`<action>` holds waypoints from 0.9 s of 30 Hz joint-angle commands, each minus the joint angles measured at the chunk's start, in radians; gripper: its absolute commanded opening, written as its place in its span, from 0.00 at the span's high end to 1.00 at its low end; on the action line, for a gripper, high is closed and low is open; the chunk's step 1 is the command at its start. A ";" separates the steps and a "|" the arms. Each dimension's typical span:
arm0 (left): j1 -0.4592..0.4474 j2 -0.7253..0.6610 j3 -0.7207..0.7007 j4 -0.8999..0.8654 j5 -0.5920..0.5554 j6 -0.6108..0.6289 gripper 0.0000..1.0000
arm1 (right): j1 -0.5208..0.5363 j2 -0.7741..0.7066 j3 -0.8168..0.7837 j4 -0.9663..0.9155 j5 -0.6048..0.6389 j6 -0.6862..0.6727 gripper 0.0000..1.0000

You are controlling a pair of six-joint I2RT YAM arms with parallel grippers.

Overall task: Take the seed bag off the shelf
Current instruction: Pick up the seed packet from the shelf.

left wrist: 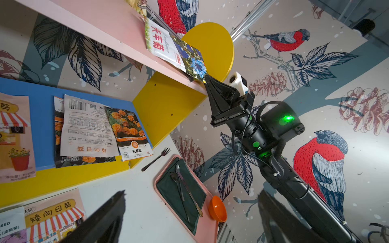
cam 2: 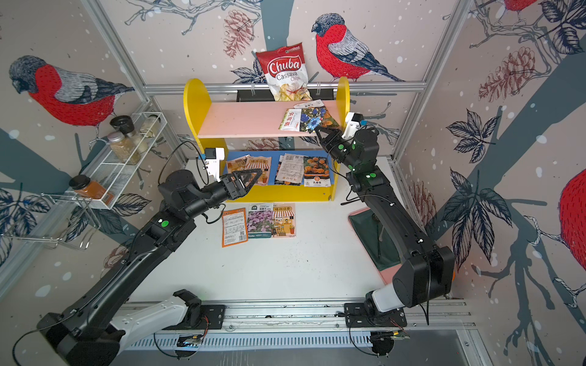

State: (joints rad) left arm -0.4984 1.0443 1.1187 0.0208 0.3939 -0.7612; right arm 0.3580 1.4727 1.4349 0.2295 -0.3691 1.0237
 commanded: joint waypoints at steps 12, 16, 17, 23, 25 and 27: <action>-0.023 -0.057 -0.160 0.426 -0.096 -0.314 0.04 | 0.103 -0.157 -0.115 0.259 0.018 -0.070 1.00; -0.065 -0.037 -0.166 0.500 -0.142 -0.411 0.06 | 0.150 -0.212 -0.141 0.288 0.020 -0.108 1.00; -0.075 -0.033 -0.173 0.528 -0.155 -0.448 0.07 | 0.165 -0.215 -0.145 0.287 0.026 -0.116 1.00; -0.116 -0.030 -0.176 0.617 -0.232 -0.602 0.13 | 0.251 -0.295 -0.199 0.327 0.038 -0.168 1.00; -0.120 -0.025 -0.171 0.643 -0.233 -0.656 0.15 | 0.277 -0.310 -0.220 0.353 0.038 -0.182 1.00; -0.129 -0.013 -0.163 0.673 -0.234 -0.687 0.17 | 0.305 -0.316 -0.233 0.367 0.039 -0.194 1.00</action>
State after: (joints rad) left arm -0.6189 1.0225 0.9443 0.5797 0.1791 -1.3529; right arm 0.6403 1.1667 1.2152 0.5243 -0.3405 0.8688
